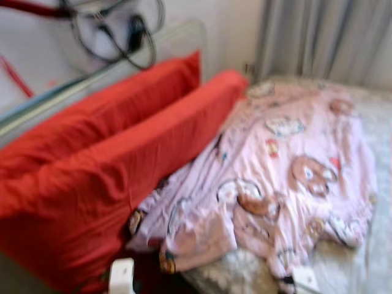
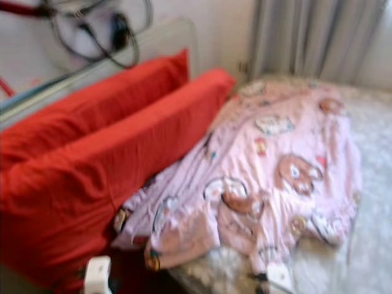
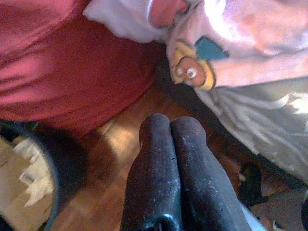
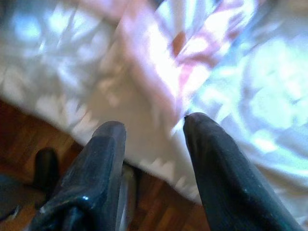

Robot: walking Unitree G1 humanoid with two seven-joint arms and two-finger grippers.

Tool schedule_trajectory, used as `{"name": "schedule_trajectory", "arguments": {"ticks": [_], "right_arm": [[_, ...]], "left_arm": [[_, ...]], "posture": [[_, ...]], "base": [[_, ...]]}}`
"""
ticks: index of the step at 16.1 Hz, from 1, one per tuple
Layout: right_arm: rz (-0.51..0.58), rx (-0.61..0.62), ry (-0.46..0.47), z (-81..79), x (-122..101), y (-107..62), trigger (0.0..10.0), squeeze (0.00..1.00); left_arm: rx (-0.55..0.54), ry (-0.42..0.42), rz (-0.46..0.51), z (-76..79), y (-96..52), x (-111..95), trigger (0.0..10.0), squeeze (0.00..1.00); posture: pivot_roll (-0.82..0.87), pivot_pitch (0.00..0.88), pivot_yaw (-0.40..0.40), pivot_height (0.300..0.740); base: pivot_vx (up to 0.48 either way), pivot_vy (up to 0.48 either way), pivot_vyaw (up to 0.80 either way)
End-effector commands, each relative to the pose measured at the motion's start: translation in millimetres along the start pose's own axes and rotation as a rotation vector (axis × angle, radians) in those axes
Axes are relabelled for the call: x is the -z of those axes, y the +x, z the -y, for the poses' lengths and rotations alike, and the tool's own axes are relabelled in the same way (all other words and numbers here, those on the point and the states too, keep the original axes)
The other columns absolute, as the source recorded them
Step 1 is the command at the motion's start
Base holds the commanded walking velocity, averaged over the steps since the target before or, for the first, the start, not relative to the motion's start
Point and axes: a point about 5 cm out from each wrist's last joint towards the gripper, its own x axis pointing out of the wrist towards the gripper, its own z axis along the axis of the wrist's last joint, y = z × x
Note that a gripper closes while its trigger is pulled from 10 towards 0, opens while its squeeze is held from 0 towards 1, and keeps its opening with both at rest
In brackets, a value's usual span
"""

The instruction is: Clean up the room

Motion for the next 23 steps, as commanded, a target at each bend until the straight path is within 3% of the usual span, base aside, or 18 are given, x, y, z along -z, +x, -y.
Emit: {"name": "schedule_trajectory", "arguments": {"ticks": [1, 3, 4, 5, 6, 8, 11, 14, 20, 23], "right_arm": [[0.016, -0.012, 0.029, -6.6, 2.3, -0.1, 10.0, 0.00], [0.091, 0.010, 0.106, -4.5, -1.6, -1.3, 10.0, 0.00], [0.101, 0.006, 0.105, -4.3, -2.4, -1.4, 10.0, 0.00], [0.318, -0.036, 0.077, -15.4, -64.3, 5.0, 10.0, 0.00], [0.451, -0.050, 0.065, -19.9, -101.1, 3.5, 10.0, 0.00], [0.575, -0.035, 0.070, -14.2, -122.6, -2.6, 10.0, 0.00], [0.658, -0.054, 0.051, -18.4, -133.1, -7.5, 10.0, 0.00], [0.654, -0.028, 0.042, -19.4, -132.9, -7.7, 10.0, 0.00], [0.632, -0.018, 0.045, -26.1, -134.6, -5.4, 10.0, 0.00], [0.661, 0.000, 0.070, -25.7, -138.8, -6.8, 10.0, 0.00]], "left_arm": [[-0.024, -0.011, 0.015, -8.6, -2.6, 1.5, 10.0, 0.00], [-0.024, -0.047, 0.196, -10.2, 0.4, -28.5, 10.0, 0.00], [-0.022, -0.046, 0.223, -10.1, 0.5, -32.9, 10.0, 0.00], [-0.007, -0.041, 0.316, -8.4, 0.1, -48.2, 10.0, 0.00], [0.006, -0.033, 0.400, -6.4, -1.3, -62.4, 10.0, 0.00], [0.025, -0.034, 0.543, -0.6, -7.4, -82.9, 10.0, 0.00], [0.040, -0.015, 0.639, 6.8, -16.0, -94.7, 10.0, 0.00], [0.031, -0.011, 0.713, 6.7, -25.2, -112.1, 10.0, 0.00], [0.030, -0.001, 0.705, 9.3, -29.2, -114.3, 10.0, 0.00], [0.033, 0.001, 0.687, 10.3, -29.6, -111.0, 10.0, 0.00]], "posture": [[0.03, 0.000, 0.040, 0.740], [0.03, 0.000, 0.034, 0.740], [0.03, 0.000, 0.032, 0.740], [0.03, 0.000, 0.028, 0.740], [0.03, 0.000, 0.027, 0.740], [0.02, 0.000, 0.029, 0.740], [0.02, 0.000, 0.027, 0.740], [0.04, 0.000, 0.021, 0.740], [0.03, 0.000, 0.028, 0.677], [0.03, 0.000, 0.030, 0.677]], "base": [[0.000, 0.000, 0.00], [0.000, 0.000, 0.00], [0.000, 0.000, 0.00], [0.000, 0.000, 0.00], [0.000, 0.000, 0.00], [0.000, 0.000, 0.00], [0.000, 0.000, 0.00], [0.000, 0.000, 0.00], [0.000, 0.000, 0.00], [0.000, 0.000, 0.00]]}}
